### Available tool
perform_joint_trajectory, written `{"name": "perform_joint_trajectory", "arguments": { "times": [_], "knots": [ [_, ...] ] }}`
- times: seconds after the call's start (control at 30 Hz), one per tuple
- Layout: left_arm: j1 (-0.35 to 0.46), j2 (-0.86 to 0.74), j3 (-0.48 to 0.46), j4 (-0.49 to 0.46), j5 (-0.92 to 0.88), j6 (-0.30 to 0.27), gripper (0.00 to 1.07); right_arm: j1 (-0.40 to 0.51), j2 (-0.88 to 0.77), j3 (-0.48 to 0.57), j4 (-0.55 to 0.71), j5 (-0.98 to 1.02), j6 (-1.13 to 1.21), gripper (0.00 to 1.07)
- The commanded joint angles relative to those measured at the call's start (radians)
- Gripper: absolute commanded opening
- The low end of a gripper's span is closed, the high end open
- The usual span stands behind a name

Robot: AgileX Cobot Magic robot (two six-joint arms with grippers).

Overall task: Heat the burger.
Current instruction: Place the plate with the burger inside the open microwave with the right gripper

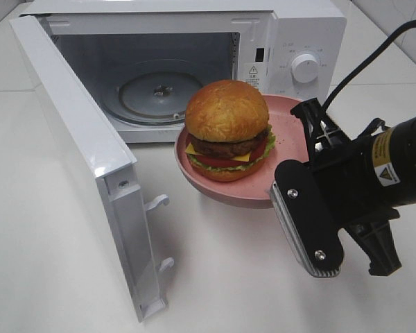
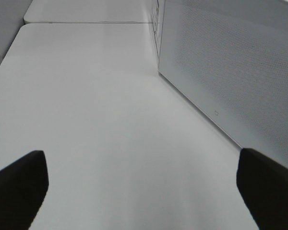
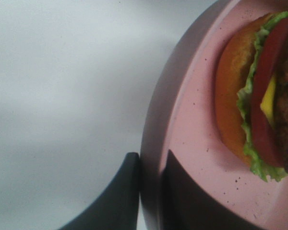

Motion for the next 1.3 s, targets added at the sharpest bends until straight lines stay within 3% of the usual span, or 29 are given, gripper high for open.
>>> {"name": "perform_joint_trajectory", "arguments": {
  "times": [0.03,0.5,1.3],
  "knots": [
    [0.003,-0.003,0.000,-0.004,0.001,-0.005,1.00,-0.023,-0.008,-0.005,0.056,-0.100,-0.079,0.03],
    [0.003,-0.003,0.000,-0.004,0.001,-0.005,1.00,-0.109,-0.005,-0.005,0.467,-0.209,-0.514,0.03],
    [0.003,-0.003,0.000,-0.004,0.001,-0.005,1.00,-0.106,0.169,-0.027,0.481,-0.343,-0.557,0.05]
  ]
}}
